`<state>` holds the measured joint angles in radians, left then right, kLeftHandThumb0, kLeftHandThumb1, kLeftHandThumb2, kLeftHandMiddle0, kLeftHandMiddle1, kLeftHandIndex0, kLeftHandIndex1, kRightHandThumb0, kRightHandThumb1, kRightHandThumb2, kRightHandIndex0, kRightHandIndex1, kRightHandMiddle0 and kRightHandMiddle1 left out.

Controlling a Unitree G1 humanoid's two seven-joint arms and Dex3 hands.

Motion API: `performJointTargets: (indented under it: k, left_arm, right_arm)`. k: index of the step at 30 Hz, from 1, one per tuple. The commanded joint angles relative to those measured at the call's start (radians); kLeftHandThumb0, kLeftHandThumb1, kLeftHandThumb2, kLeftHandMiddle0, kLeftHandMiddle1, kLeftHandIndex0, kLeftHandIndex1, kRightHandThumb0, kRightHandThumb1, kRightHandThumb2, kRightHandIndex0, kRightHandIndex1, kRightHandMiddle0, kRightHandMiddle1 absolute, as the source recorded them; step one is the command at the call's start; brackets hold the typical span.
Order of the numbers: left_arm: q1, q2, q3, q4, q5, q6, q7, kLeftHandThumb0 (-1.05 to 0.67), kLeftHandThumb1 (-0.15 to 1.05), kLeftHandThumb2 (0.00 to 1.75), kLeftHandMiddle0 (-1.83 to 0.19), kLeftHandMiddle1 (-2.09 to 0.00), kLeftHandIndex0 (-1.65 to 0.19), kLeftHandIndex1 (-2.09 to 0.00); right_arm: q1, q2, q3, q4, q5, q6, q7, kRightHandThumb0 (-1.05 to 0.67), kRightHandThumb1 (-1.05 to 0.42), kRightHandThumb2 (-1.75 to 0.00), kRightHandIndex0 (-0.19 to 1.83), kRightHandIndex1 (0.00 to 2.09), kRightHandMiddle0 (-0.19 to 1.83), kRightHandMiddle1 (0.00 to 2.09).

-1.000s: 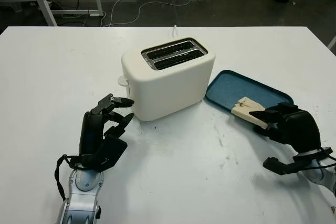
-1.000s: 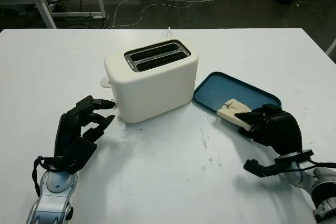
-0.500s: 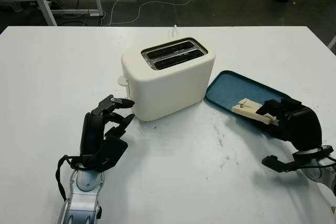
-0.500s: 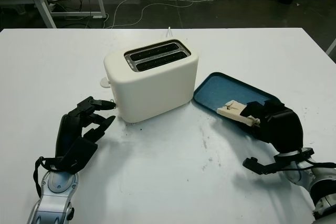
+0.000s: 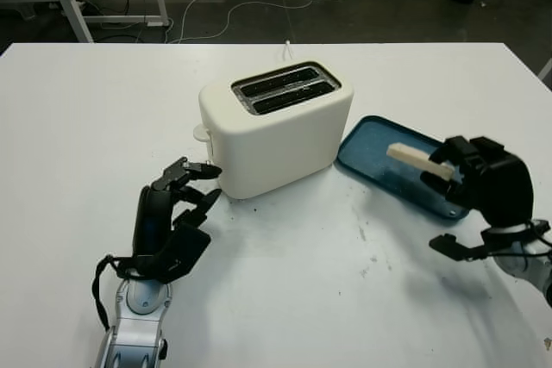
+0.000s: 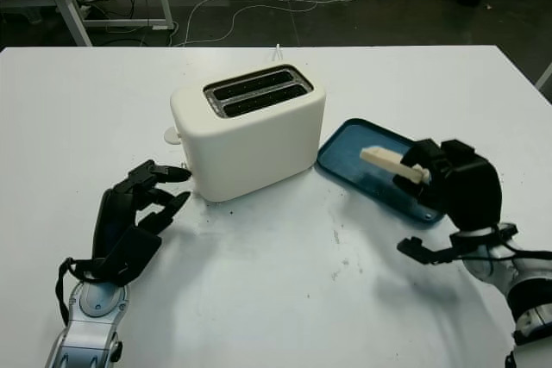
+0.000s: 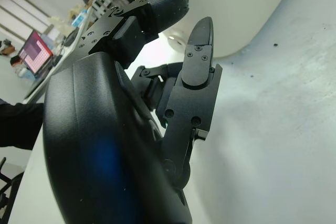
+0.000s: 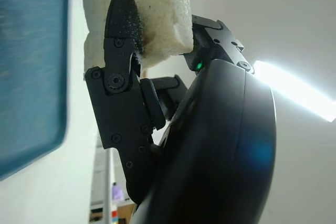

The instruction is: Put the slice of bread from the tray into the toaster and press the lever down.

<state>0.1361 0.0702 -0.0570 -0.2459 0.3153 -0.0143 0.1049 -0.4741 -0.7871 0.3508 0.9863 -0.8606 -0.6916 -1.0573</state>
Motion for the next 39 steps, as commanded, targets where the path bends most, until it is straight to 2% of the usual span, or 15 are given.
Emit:
performJointTargets:
  k: [1, 6, 9, 12, 14, 18, 21, 25, 31, 33, 35, 39]
  left_arm:
    - [-0.001, 0.000, -0.007, -0.005, 0.004, 0.005, 0.000, -0.21, 0.92, 0.21, -0.62, -1.36, -0.61, -0.91]
    - [0.002, 0.000, -0.007, -0.007, 0.004, 0.008, -0.002, -0.21, 0.92, 0.21, -0.61, -1.36, -0.60, -0.90]
    - [0.003, -0.002, -0.007, -0.010, 0.005, 0.015, -0.004, -0.21, 0.92, 0.21, -0.61, -1.36, -0.60, -0.90]
    - [0.004, -0.001, -0.009, -0.013, 0.011, 0.020, -0.002, -0.20, 0.92, 0.21, -0.61, -1.36, -0.60, -0.90]
    - [0.004, -0.002, -0.009, -0.014, 0.012, 0.022, -0.002, -0.20, 0.92, 0.21, -0.61, -1.35, -0.60, -0.89]
    - [0.006, -0.006, -0.011, -0.007, 0.008, 0.011, 0.002, -0.20, 0.92, 0.21, -0.61, -1.35, -0.60, -0.89]
    - [0.008, -0.010, -0.014, -0.009, 0.013, 0.016, 0.005, -0.20, 0.92, 0.21, -0.61, -1.35, -0.60, -0.89]
    - [0.009, -0.010, -0.014, -0.012, 0.013, 0.021, 0.002, -0.20, 0.92, 0.22, -0.61, -1.35, -0.59, -0.88]
    - [0.008, -0.012, -0.017, -0.007, 0.010, 0.013, 0.005, -0.19, 0.92, 0.22, -0.60, -1.36, -0.60, -0.87]
    - [0.009, -0.015, -0.019, -0.008, 0.012, 0.018, 0.007, -0.19, 0.92, 0.22, -0.60, -1.36, -0.60, -0.87]
    - [0.009, -0.019, -0.021, -0.005, 0.014, 0.018, 0.012, -0.20, 0.92, 0.22, -0.61, -1.37, -0.60, -0.88]
    - [0.012, -0.023, -0.025, 0.000, 0.016, 0.015, 0.022, -0.20, 0.92, 0.22, -0.62, -1.39, -0.60, -0.88]
  right_arm:
    - [-0.032, -0.029, -0.027, -0.022, 0.048, -0.024, 0.048, -0.57, -0.92, -0.48, 0.60, 1.75, 0.42, 1.75]
    - [-0.072, -0.062, -0.078, -0.061, 0.142, -0.088, 0.254, -0.61, -0.92, -0.55, 0.57, 1.75, 0.34, 1.75]
    - [-0.102, -0.091, -0.121, -0.096, 0.263, -0.111, 0.501, -0.63, -0.92, -0.57, 0.65, 1.75, 0.35, 1.72]
    - [-0.170, -0.113, -0.161, -0.117, 0.424, -0.104, 0.825, -0.64, -0.92, -0.56, 0.75, 1.75, 0.52, 1.45]
    - [-0.242, -0.114, -0.178, -0.101, 0.512, -0.086, 1.023, -0.65, -0.92, -0.52, 0.75, 1.75, 0.66, 1.02]
    - [-0.397, -0.097, -0.194, -0.060, 0.597, -0.027, 1.303, -0.62, -0.92, -0.41, 0.75, 1.75, 0.57, 1.64]
    - [-0.522, -0.077, -0.200, -0.039, 0.622, 0.021, 1.454, -0.61, -0.92, -0.37, 0.77, 1.75, 0.61, 1.73]
    - [-0.692, -0.037, -0.199, 0.024, 0.620, 0.055, 1.568, -0.60, -0.92, -0.35, 0.78, 1.75, 0.63, 1.73]
    - [-0.924, 0.049, -0.127, 0.077, 0.504, 0.155, 1.588, -0.57, -0.92, -0.29, 0.93, 1.75, 0.78, 1.67]
    - [-0.973, 0.087, -0.119, 0.107, 0.498, 0.160, 1.604, -0.52, -0.92, -0.24, 0.97, 1.75, 0.83, 1.62]
    - [-1.004, 0.112, -0.103, 0.141, 0.479, 0.118, 1.599, -0.48, -0.92, -0.24, 0.97, 1.75, 0.79, 1.67]
    - [-1.054, 0.165, -0.060, 0.177, 0.432, 0.133, 1.587, -0.54, -0.92, -0.25, 1.02, 1.75, 0.82, 1.72]
